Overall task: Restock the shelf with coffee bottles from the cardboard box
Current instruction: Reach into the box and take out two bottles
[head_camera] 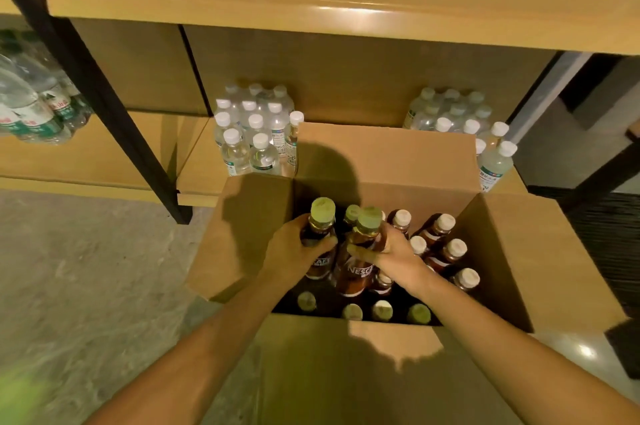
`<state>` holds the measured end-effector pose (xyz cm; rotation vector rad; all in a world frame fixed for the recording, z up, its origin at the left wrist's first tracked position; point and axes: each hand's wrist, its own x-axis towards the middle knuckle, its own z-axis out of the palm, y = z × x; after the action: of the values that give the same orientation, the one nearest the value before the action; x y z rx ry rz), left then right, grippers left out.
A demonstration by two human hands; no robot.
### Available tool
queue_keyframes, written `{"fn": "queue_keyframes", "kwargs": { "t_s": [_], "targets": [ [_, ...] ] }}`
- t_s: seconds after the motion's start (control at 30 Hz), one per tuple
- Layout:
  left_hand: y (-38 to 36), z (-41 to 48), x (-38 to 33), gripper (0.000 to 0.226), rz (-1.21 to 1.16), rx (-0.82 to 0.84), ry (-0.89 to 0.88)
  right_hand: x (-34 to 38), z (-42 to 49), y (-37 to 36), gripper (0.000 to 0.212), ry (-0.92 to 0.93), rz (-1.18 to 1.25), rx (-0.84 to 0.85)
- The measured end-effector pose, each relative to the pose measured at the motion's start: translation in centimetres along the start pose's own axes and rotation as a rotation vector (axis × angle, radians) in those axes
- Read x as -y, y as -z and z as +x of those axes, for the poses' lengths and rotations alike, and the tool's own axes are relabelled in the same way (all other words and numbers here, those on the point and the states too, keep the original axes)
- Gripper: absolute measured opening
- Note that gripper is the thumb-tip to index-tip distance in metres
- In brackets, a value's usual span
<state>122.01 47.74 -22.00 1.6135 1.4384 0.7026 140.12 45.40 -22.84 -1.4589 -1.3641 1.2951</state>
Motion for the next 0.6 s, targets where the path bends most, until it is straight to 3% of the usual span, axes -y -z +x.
{"fn": "queue_keyframes", "kwargs": {
  "t_s": [0.17,0.37,0.5,0.6],
  "targets": [
    [3.3,-0.2,-5.9,0.034,-0.082,-0.035,-0.141,7.1,-0.8,1.2,0.016,0.096,0.116,-0.115],
    [6.5,0.3,-13.9,0.035,-0.173,-0.076,-0.330,15.6,-1.6,3.0,0.005,0.322,0.010,-0.272],
    [8.7,1.1,-18.7,0.036,-0.248,-0.043,-0.404,20.3,-1.3,4.7,0.003,0.410,-0.032,-0.352],
    [10.5,2.4,-22.0,0.033,-0.231,-0.043,-0.416,22.9,-0.6,6.4,0.016,0.417,-0.073,-0.402]
  ]
}}
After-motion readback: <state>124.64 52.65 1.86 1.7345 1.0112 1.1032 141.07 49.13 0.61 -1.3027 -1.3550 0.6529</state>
